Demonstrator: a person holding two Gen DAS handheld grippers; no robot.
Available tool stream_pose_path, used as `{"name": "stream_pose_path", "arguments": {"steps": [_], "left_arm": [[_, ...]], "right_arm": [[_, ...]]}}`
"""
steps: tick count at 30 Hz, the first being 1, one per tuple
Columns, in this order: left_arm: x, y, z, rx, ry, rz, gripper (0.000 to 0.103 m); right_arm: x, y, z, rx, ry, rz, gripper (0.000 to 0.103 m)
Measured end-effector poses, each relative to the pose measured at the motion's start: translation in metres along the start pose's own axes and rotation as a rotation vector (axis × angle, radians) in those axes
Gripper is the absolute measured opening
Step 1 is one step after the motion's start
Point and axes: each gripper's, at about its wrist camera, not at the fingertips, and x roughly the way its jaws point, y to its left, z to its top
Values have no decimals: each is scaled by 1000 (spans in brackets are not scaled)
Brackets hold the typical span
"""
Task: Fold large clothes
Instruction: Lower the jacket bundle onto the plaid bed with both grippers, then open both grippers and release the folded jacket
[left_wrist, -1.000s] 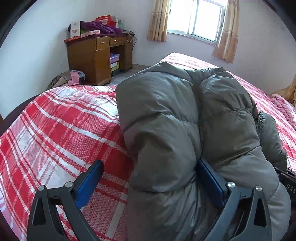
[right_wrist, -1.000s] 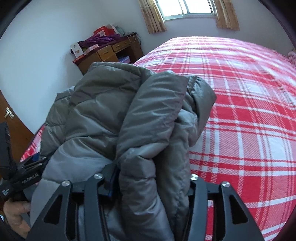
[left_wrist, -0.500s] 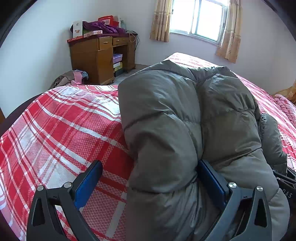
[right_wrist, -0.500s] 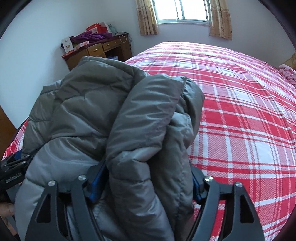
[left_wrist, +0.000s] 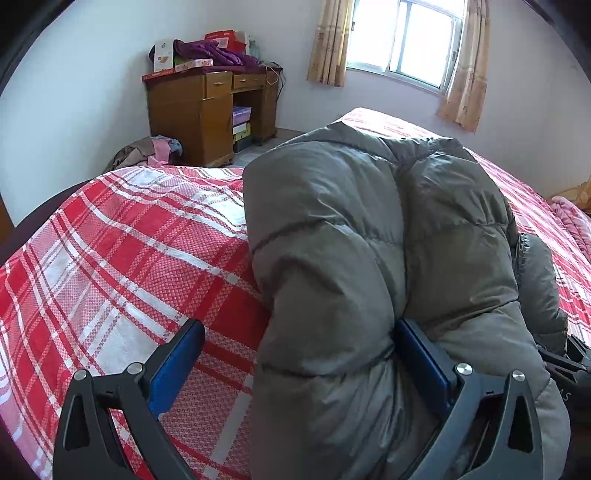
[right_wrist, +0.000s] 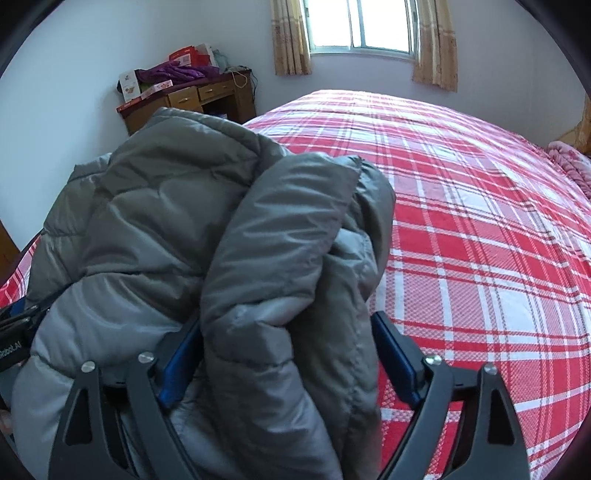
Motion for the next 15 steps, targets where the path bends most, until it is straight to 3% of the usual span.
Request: {"name": "stream_pose_path", "arguments": {"steps": [9,11,15], "left_arm": [[-6,-6,7,16,25,47,102],[-16,-11,10,35,27,68,102],[-58,-15,13,37,-41,58,102]], "right_arm": [[4,-1,4,7,35,-15,97],[2,2,6,-7,37,-24,97],[-19,4,11,-44,3,-34,97]]}}
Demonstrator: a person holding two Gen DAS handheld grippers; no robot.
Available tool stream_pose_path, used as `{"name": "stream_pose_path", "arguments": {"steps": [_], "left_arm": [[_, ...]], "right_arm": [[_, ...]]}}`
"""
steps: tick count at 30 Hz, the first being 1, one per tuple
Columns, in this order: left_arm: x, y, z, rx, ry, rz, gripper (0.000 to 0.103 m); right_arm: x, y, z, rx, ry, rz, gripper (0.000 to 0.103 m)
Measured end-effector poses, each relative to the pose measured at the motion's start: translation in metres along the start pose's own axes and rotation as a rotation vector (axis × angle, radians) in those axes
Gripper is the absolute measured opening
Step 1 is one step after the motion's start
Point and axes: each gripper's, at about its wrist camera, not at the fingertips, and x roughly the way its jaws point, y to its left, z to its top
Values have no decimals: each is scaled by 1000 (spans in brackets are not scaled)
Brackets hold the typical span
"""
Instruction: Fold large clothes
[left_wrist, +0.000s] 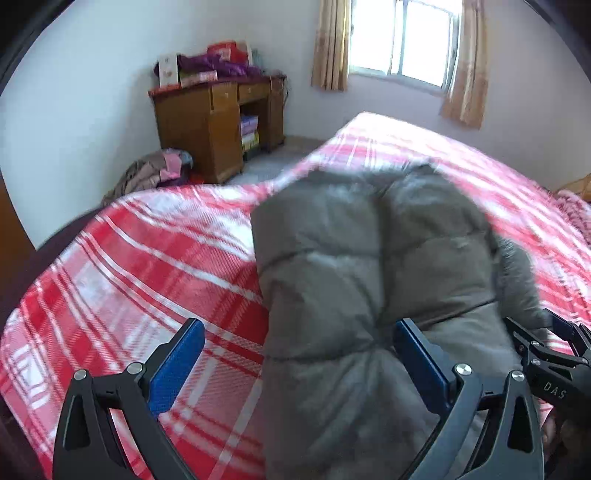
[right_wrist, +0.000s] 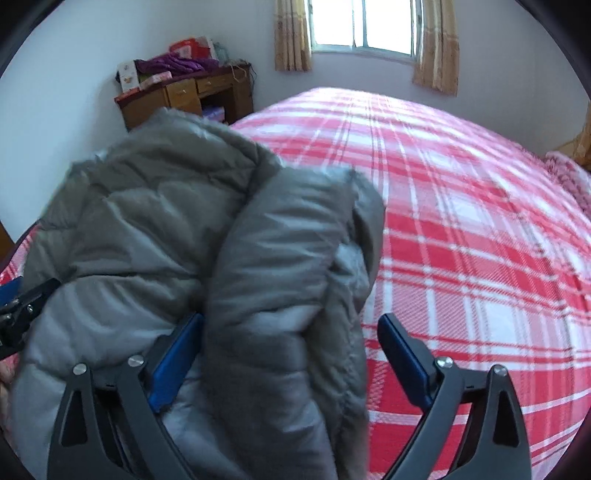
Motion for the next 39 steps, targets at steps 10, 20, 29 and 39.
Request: {"name": "stream_pose_path", "arguments": {"steps": [10,20,29,39], "left_arm": [[-148,6,-3,-41,-203,-62,102],[-191,5,-4,-32,-283,-108,102],[-191,3,-7,-22,-291,-108,102],[-192,2,-8,-17,-299,-99,102]], "right_arm": [[-148,10,-6,-46,-195,33,99],[-214,40,-14,-106,-322,69,103],[-224,43,-16,-104,-357,62,103],[-229,47,-21,-117,-362,69,103]]}}
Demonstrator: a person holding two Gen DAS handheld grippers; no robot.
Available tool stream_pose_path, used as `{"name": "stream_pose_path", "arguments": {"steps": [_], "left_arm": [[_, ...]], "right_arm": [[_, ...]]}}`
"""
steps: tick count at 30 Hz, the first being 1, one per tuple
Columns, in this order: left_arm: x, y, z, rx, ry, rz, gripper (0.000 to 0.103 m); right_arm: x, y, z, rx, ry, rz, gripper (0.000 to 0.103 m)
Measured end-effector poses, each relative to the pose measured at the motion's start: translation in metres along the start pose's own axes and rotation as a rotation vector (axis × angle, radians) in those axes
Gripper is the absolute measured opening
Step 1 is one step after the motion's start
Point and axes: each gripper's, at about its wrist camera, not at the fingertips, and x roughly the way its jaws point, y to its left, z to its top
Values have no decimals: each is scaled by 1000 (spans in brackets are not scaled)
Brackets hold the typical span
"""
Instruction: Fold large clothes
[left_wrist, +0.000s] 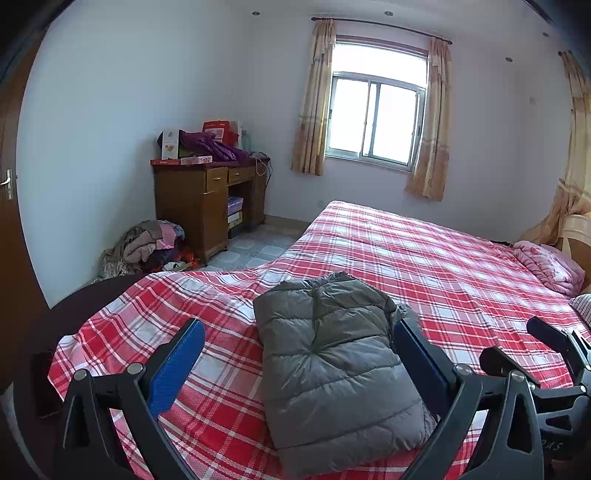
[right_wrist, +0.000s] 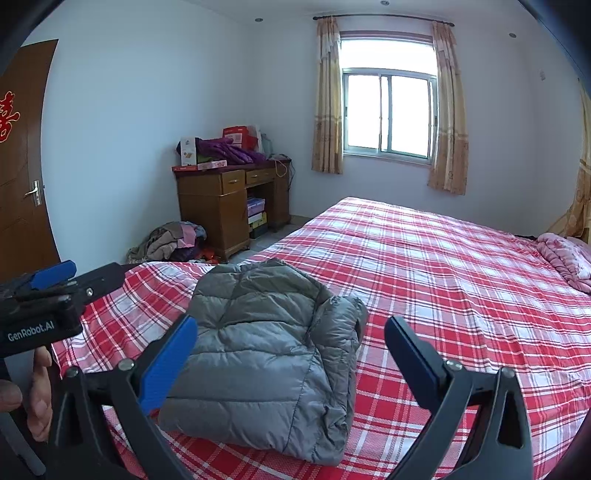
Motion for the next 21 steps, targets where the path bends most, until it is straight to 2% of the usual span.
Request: {"name": "stream_pose_path", "arguments": {"steps": [21], "left_arm": [[4,-1,-3,2,11,1,102]], "right_arm": [[-4,6,0,-12,-4,9,103]]}}
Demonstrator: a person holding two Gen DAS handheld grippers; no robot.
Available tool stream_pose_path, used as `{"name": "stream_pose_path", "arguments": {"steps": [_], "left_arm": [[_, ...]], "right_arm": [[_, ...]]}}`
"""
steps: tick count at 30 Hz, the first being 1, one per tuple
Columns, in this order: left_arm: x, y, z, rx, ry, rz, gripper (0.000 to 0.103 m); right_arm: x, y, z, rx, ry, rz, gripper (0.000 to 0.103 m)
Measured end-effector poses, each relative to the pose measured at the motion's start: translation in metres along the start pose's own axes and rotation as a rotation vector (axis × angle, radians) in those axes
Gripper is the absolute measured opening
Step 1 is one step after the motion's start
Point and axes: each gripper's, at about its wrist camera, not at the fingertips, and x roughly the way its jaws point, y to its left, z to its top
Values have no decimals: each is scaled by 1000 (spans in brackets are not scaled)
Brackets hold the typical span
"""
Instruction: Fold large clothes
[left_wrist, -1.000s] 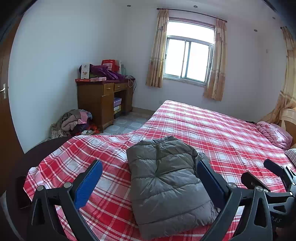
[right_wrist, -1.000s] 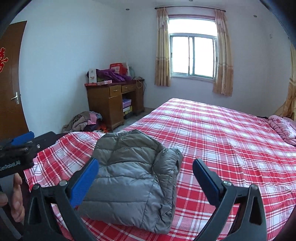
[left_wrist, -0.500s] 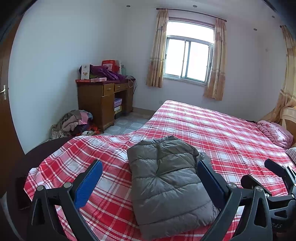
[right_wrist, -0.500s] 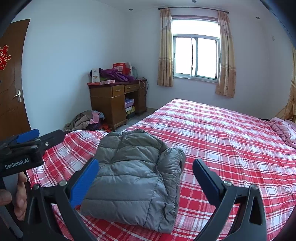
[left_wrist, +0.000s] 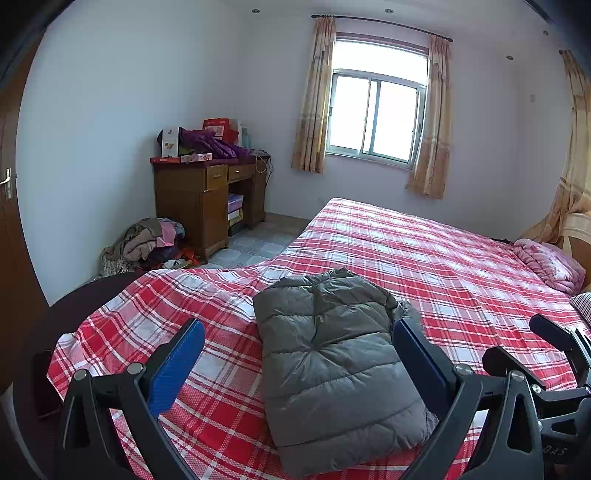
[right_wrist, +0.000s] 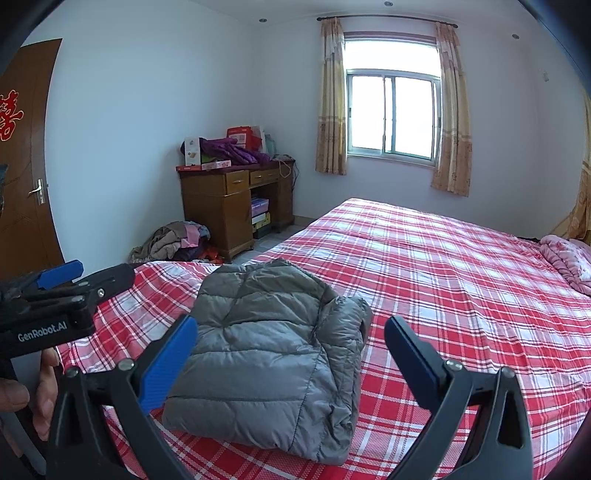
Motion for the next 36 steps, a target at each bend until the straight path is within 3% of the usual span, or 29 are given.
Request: {"name": "stream_pose_path", "arguments": {"steps": [36], "left_arm": [[12,0,-3,-3,39,28,102]], "right_arm": [[-8,-1,1,33,-61,-1,103]]}}
